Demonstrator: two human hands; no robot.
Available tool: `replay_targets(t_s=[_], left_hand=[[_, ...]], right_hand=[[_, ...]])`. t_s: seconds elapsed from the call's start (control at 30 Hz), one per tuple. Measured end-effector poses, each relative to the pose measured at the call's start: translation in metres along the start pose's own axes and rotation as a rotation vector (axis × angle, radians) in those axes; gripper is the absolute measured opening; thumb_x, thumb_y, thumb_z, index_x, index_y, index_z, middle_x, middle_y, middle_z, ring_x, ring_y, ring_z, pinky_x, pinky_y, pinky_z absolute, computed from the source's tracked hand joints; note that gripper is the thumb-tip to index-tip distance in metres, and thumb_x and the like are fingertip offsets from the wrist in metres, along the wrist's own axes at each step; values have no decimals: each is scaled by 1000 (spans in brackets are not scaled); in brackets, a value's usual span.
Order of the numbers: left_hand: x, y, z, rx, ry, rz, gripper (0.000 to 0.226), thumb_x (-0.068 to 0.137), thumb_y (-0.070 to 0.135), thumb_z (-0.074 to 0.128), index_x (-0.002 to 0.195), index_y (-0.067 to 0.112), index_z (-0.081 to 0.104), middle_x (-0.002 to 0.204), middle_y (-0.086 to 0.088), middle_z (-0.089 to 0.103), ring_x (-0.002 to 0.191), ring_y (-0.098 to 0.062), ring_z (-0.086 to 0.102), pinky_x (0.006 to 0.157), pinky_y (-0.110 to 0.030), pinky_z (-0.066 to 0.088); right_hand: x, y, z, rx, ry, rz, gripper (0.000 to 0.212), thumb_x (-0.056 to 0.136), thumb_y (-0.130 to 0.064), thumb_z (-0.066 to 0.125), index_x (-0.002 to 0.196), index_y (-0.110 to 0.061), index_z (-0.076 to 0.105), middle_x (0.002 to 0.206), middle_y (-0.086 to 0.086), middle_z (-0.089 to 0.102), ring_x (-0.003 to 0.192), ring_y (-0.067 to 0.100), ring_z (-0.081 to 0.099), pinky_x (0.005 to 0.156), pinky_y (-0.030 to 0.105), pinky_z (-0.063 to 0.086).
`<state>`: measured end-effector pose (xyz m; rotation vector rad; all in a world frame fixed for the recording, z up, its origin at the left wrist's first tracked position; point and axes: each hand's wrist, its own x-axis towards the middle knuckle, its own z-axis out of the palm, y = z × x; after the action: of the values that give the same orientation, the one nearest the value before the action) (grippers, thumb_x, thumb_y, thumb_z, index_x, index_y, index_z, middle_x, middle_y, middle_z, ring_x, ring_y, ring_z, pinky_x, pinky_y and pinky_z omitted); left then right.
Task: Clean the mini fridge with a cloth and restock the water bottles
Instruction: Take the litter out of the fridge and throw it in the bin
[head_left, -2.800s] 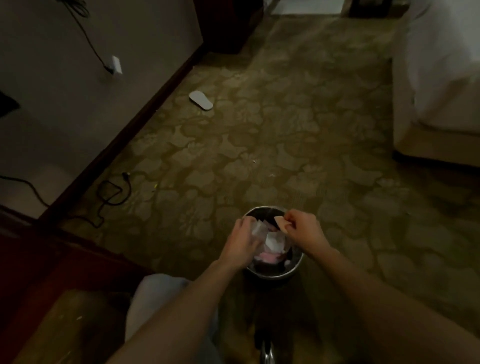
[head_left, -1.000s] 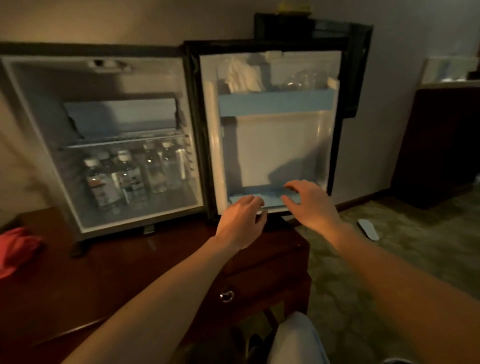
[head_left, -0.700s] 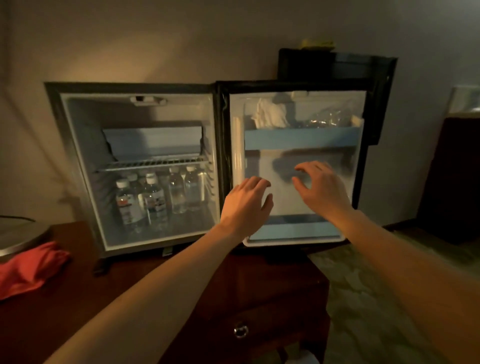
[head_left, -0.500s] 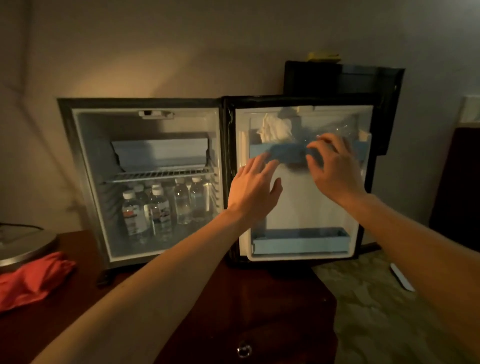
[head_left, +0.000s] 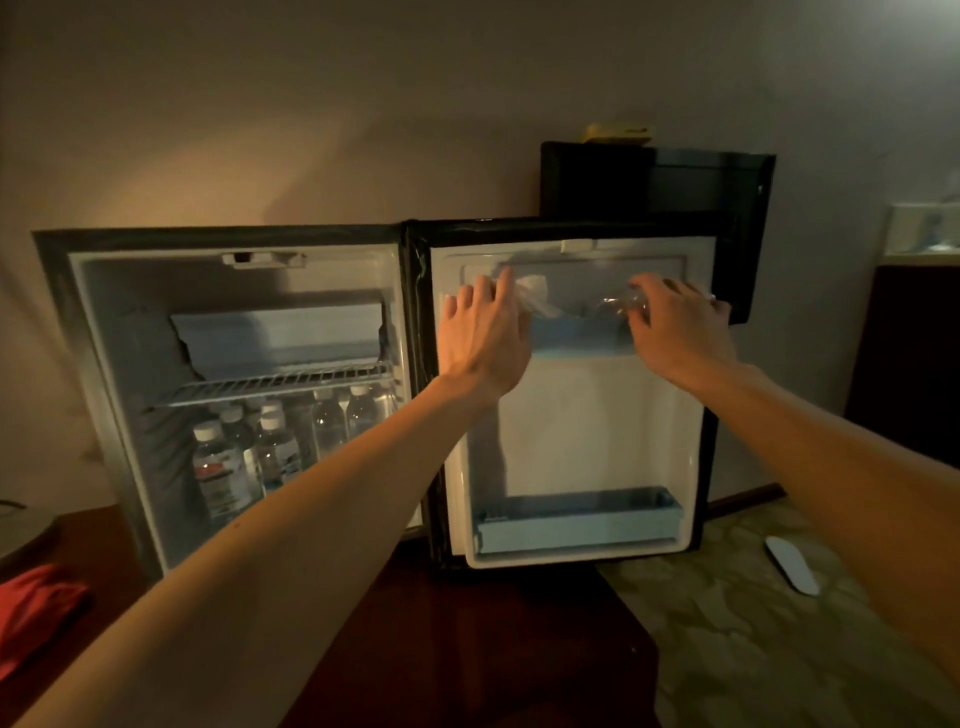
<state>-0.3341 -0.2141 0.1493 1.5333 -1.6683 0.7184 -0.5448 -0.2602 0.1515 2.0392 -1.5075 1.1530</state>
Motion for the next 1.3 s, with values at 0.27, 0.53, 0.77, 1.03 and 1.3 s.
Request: replay_targets(t_s=[0.27,0.53,0.77,1.03,1.3], left_hand=[[4,-5,-1,33,30,34,32,98,38,52,110,11,62,123,-9,48,107,-24,50,93,-35,39],[7,-1,-12,-332,56,-11,8,103,20,43,95,18,41,76,8,51,71,-20,53,68,-31,35],[7,-7,-18,-538,163,5,19,105,18,39,106,11,56,100,1,49,75,-9,47,62,-21,41],[-12,-18,-30,-441,103,13,21,97,27,58,96,7,52,102,2,40,72,-2,42,63,-8,40],[-54,-30,-35,-533,-44,10,20,102,23,48,106,4,52,102,-10,63,87,-27,64,77,-43,58]], right_hand=[[-3,-1,-1,116,114,-93,21,94,-6,52,114,-10,58,116,15,60,114,37,49,94,49,41],[-4,-5,-2,135,180,-140,32,86,-5,54,118,-2,56,120,24,52,117,43,44,90,53,45],[17,-21,-10,304,420,-44,21,100,-9,39,113,-8,56,110,17,53,102,32,48,74,29,30],[8,-42,-2,268,317,-276,27,91,-32,63,91,-7,52,90,12,48,91,26,43,74,22,23],[-29,-48,-12,219,296,-357,27,72,-1,75,83,-6,50,95,17,49,88,29,45,73,28,33]])
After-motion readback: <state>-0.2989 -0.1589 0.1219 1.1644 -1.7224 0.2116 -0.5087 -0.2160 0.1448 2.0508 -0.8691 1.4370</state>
